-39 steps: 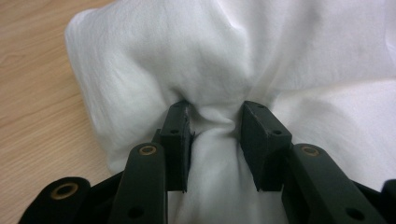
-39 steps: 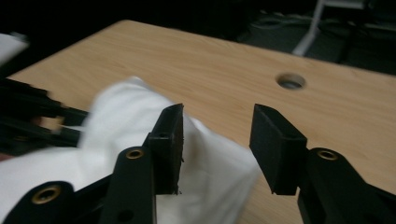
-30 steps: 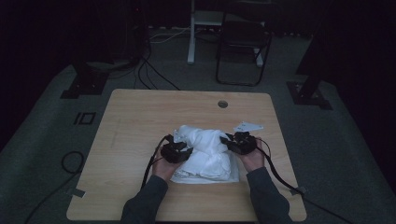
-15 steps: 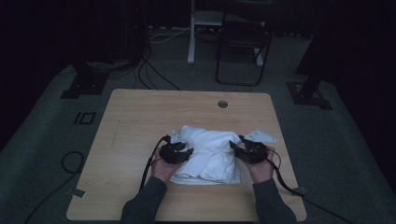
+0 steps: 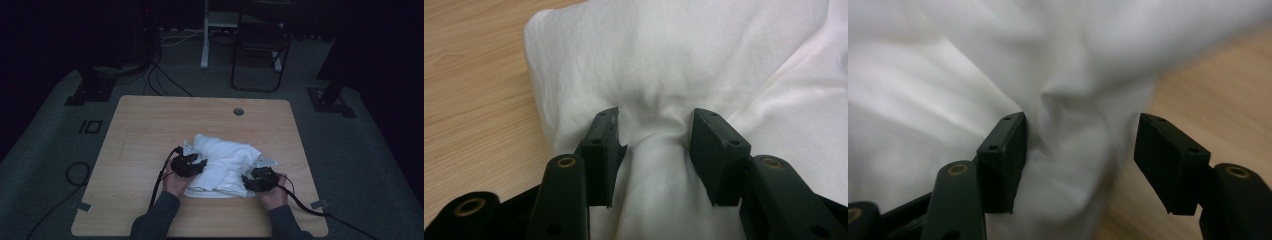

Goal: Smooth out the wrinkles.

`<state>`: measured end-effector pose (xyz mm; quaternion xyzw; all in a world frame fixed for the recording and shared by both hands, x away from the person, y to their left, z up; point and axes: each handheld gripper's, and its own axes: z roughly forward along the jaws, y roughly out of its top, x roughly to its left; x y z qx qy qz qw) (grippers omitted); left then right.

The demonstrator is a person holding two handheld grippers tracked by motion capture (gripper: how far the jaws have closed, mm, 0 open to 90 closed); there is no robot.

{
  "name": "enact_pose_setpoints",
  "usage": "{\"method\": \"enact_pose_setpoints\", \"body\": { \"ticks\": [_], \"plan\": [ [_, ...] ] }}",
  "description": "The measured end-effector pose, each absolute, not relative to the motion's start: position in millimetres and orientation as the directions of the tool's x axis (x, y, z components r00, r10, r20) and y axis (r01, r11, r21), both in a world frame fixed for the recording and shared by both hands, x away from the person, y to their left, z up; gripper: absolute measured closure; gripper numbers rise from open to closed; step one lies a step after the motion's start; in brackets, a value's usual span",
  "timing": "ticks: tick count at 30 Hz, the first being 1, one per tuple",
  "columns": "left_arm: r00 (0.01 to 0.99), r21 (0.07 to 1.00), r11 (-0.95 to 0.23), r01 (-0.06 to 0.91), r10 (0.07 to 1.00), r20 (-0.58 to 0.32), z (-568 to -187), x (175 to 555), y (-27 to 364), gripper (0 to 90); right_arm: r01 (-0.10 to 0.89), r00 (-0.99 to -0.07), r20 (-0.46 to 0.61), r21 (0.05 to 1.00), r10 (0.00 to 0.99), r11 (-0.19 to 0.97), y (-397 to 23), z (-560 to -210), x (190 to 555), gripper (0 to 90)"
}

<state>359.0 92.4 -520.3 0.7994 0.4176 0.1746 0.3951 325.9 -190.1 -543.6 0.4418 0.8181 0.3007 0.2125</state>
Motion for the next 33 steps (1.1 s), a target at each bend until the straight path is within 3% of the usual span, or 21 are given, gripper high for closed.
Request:
{"method": "enact_pose_setpoints", "body": {
  "ticks": [5,12,19,25,33],
  "plan": [
    [0.561,0.785,-0.32,0.531,0.827,-0.042,-519.3,353.7,92.9,54.4,0.613,-0.516,-0.055,0.674,0.855,0.413,-199.4,-550.7,323.4,39.9],
    [0.503,0.788,-0.316,0.527,0.864,0.011,-520.1,352.6,94.5,53.1,0.604,-0.539,-0.063,0.666,0.84,0.437,-178.1,-553.3,345.5,40.2],
    [0.367,0.782,-0.263,0.565,0.929,0.047,-515.1,384.0,122.7,51.5,0.595,-0.539,-0.038,0.69,0.842,0.412,-148.6,-549.5,397.2,40.3],
    [0.335,0.793,-0.219,0.568,0.942,0.019,-511.9,412.7,131.4,46.4,0.586,-0.506,-0.016,0.727,0.863,0.357,-145.6,-542.4,425.5,38.6],
    [0.4,0.866,-0.135,0.482,0.913,-0.081,-484.1,375.0,163.5,39.1,0.526,-0.483,0.036,0.81,0.875,0.258,-190.6,-527.5,391.6,36.7]
  ]
}}
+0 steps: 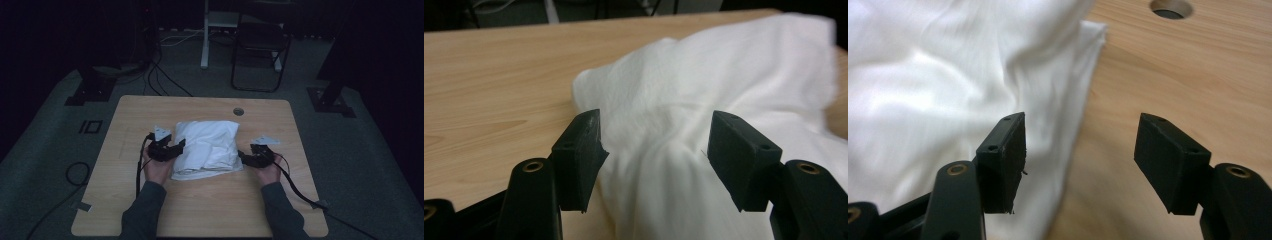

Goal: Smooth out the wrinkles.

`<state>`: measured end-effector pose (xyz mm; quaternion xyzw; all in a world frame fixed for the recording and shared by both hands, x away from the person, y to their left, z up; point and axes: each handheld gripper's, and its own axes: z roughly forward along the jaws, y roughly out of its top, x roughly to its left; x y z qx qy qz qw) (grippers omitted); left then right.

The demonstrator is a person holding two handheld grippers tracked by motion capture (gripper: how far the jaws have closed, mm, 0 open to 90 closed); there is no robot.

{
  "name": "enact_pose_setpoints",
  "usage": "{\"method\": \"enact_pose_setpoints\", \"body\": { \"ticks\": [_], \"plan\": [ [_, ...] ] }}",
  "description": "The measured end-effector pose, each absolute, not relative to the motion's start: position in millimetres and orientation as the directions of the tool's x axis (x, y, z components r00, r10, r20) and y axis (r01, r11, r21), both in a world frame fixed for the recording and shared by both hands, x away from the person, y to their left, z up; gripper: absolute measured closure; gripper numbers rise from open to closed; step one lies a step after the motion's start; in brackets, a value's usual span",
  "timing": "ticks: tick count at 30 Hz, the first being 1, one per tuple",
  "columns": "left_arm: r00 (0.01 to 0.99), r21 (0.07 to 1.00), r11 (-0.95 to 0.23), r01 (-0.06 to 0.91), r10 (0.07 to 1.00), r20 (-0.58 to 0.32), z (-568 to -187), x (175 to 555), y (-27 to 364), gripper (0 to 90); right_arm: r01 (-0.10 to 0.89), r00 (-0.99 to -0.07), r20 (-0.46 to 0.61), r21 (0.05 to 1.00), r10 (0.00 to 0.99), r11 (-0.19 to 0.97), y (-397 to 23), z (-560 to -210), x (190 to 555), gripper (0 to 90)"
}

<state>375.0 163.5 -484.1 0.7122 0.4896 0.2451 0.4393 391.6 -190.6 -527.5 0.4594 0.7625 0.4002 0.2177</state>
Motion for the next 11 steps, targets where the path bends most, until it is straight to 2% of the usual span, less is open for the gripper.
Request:
{"method": "enact_pose_setpoints", "body": {
  "ticks": [6,11],
  "plan": [
    [0.421,0.863,-0.152,0.482,0.904,-0.076,-484.4,357.0,181.6,39.1,0.536,-0.483,0.055,0.808,0.874,0.245,-218.3,-538.2,363.7,36.8],
    [0.42,0.861,-0.156,0.484,0.905,-0.072,-486.4,355.6,185.4,39.1,0.543,-0.478,0.065,0.806,0.876,0.237,-224.5,-543.2,360.9,36.9]
  ]
}}
